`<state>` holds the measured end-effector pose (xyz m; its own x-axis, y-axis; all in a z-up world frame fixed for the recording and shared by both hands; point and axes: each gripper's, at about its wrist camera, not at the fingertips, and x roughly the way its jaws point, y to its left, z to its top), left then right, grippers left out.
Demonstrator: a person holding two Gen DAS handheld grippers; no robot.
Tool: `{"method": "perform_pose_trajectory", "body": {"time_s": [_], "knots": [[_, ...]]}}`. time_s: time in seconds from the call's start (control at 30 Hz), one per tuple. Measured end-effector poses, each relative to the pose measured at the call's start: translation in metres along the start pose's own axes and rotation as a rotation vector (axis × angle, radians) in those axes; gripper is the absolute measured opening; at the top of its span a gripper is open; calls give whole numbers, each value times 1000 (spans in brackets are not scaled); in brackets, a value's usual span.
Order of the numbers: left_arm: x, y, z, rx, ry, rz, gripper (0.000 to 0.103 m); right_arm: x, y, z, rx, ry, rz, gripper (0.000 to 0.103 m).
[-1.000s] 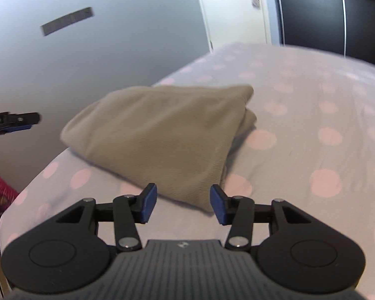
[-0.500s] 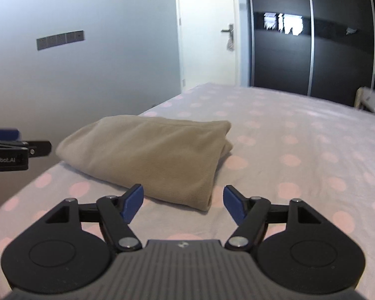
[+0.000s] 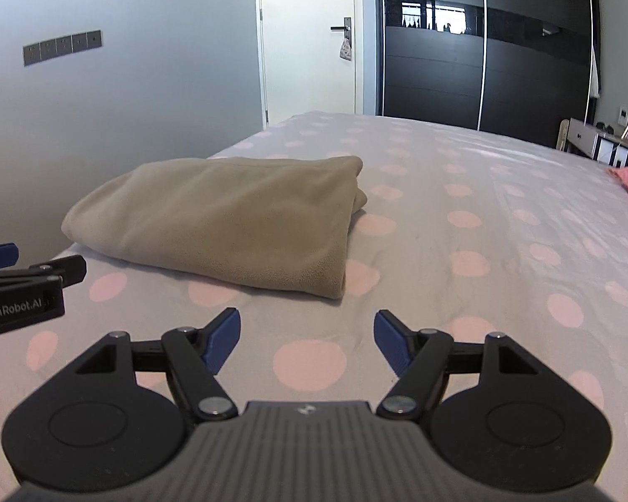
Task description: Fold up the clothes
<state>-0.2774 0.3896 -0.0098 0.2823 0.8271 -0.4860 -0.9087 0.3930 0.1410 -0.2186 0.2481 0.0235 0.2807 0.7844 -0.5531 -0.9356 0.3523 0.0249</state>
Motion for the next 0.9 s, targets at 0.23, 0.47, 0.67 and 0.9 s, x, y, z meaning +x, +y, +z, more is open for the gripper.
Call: {"method": "perform_pose_trajectory", "body": {"time_s": [0.23,0.47,0.67,0.9], "knots": [[0,-3,-3,28,9,19,80,-2,13,-1,-12,-26,-3,74],[0,-6,-6,58,23,37,80,-1,20,-5,-9,-21,-4,77],[0,-5,-6,41,38,33,80,-2,27,-5,-27,-31,-4,77],[0,-5,-6,41,38,29,80,-2,29,-4,-18,-36,-12,78]]}}
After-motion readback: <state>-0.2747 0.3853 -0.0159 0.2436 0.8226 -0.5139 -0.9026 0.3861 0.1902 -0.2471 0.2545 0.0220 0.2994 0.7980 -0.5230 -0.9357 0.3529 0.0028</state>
